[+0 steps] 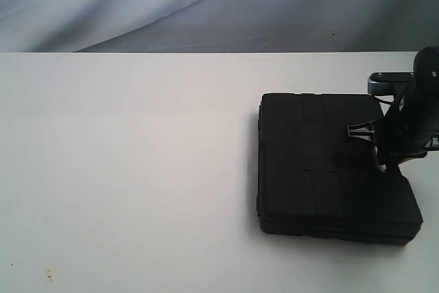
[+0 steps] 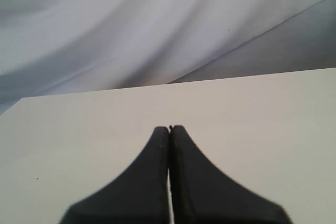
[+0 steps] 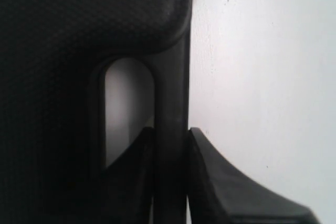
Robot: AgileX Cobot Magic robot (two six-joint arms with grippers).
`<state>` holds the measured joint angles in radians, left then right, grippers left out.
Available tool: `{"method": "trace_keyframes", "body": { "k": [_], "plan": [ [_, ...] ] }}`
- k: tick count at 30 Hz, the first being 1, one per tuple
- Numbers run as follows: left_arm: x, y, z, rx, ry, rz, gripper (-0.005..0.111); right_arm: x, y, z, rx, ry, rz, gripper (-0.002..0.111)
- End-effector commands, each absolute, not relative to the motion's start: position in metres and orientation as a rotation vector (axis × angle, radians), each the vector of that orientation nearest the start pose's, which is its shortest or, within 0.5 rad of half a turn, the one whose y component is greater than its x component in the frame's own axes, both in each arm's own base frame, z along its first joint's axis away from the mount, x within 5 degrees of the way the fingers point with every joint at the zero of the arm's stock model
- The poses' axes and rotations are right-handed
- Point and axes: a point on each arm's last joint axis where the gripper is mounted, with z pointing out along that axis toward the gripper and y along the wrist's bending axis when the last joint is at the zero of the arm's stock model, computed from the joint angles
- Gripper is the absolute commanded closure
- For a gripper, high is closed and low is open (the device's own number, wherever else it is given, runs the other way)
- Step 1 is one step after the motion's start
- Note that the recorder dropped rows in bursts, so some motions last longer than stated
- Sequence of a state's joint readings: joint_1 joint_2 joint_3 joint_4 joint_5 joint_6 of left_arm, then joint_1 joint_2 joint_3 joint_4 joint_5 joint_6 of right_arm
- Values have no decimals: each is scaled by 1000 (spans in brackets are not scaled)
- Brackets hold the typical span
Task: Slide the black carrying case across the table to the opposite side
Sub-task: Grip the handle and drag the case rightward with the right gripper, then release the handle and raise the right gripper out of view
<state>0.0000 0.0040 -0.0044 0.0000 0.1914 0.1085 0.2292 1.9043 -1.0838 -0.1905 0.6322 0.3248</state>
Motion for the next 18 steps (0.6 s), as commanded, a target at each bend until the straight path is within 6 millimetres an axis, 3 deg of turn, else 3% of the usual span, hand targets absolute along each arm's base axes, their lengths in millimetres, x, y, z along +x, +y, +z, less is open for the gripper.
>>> {"method": "trace_keyframes", "body": {
  "k": [1, 18],
  "plan": [
    [56, 0, 196, 80, 1666, 69, 107, 341, 64, 140, -88, 2901, -126, 108],
    [56, 0, 196, 80, 1666, 69, 107, 343, 61, 140, -73, 2894, -121, 108]
  ]
}}
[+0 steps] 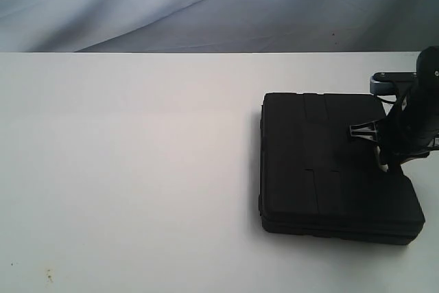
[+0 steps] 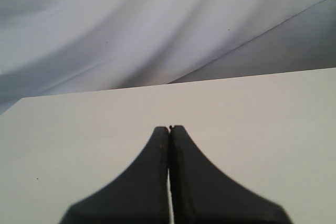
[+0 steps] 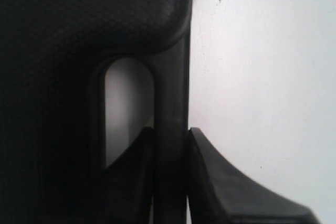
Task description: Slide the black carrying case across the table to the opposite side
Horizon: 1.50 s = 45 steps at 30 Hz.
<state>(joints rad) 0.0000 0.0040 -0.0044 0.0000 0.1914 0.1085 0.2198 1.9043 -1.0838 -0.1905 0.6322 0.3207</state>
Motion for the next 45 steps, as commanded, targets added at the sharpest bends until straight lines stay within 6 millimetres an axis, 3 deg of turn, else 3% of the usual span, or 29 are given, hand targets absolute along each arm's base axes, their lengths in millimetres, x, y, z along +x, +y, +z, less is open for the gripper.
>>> {"method": "trace_keyframes", "body": {
  "k": [1, 5, 11, 17, 21, 27, 31, 36, 41, 45],
  "plan": [
    [56, 0, 196, 80, 1666, 69, 107, 343, 61, 140, -66, 2893, -114, 108],
    [56, 0, 196, 80, 1666, 69, 107, 344, 62, 142, -67, 2875, -105, 107],
    [56, 0, 196, 80, 1666, 69, 107, 345, 62, 149, -62, 2840, -90, 85],
    [56, 0, 196, 80, 1666, 69, 107, 345, 63, 170, -58, 2766, -64, 78],
    [56, 0, 196, 80, 1666, 69, 107, 342, 63, 196, -56, 2673, -33, 78],
    [56, 0, 196, 80, 1666, 69, 107, 324, 62, 266, -28, 2431, 66, 78],
    [56, 0, 196, 80, 1666, 69, 107, 291, 55, 331, -89, 2185, 89, 78],
    [56, 0, 196, 80, 1666, 69, 107, 220, 42, 388, -210, 1836, 59, 88],
    [56, 0, 196, 80, 1666, 69, 107, 148, 27, 398, -262, 1648, 0, 108],
    [56, 0, 196, 80, 1666, 69, 107, 112, 18, 388, -342, 1565, -108, 108]
  ]
}}
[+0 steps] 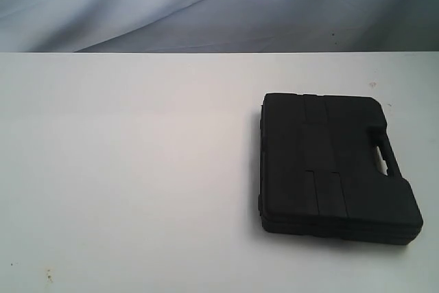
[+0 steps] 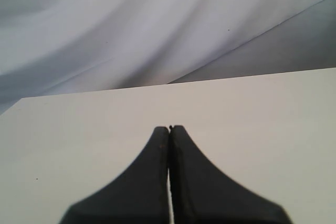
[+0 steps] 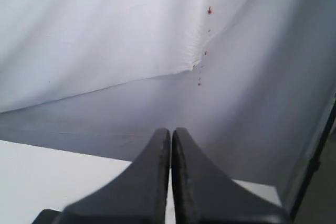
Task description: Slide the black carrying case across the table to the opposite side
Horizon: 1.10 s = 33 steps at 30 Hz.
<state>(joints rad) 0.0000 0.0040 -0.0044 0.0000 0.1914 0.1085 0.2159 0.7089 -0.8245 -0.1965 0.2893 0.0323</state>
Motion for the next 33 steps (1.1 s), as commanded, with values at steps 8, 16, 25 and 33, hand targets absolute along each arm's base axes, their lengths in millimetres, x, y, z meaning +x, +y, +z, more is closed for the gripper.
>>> {"method": "trace_keyframes", "body": {
  "k": [8, 16, 25, 33],
  "plan": [
    [56, 0, 196, 80, 1666, 69, 107, 68, 10, 353, -323, 1501, -87, 108],
    [56, 0, 196, 80, 1666, 69, 107, 27, 3, 323, -260, 1372, -18, 108],
    [56, 0, 197, 80, 1664, 69, 107, 26, 5, 300, -214, 1398, 91, 108],
    [56, 0, 197, 80, 1664, 69, 107, 35, 8, 277, -202, 1482, 127, 108]
  ]
}}
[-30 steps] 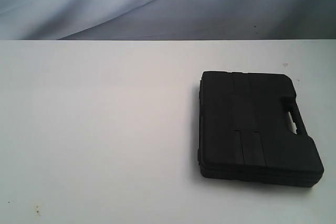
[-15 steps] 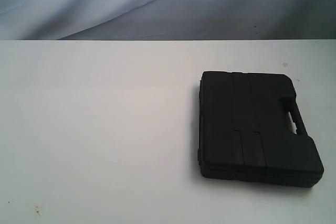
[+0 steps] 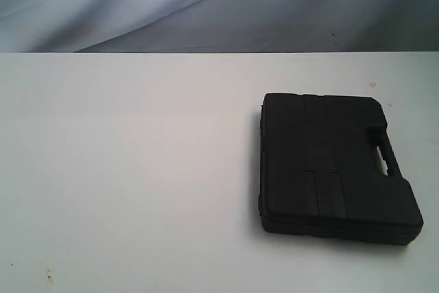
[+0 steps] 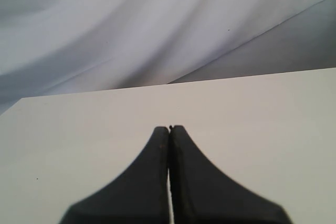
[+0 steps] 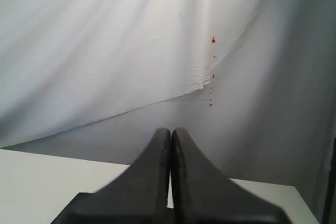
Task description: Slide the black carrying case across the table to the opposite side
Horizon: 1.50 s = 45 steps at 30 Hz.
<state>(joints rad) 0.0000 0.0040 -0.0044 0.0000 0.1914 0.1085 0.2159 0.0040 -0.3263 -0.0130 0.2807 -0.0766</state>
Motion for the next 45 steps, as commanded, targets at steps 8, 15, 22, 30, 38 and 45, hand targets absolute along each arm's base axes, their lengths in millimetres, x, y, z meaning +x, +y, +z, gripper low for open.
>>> {"method": "trace_keyframes", "body": {
  "k": [8, 15, 22, 30, 38, 45],
  "plan": [
    [56, 0, 197, 80, 1664, 69, 107, 45, 10, 245, -196, 1546, 138, 108],
    [56, 0, 197, 80, 1664, 69, 107, 50, 11, 230, -191, 1529, 139, 108],
    [56, 0, 197, 80, 1664, 69, 107, 55, 12, 195, -197, 1671, 143, 108],
    [56, 0, 197, 80, 1664, 69, 107, 55, 12, 195, -199, 1670, 141, 108],
    [56, 0, 197, 80, 1664, 69, 107, 55, 12, 195, -199, 1670, 141, 108],
    [56, 0, 197, 80, 1664, 69, 107, 55, 12, 195, -199, 1670, 141, 108]
  ]
}}
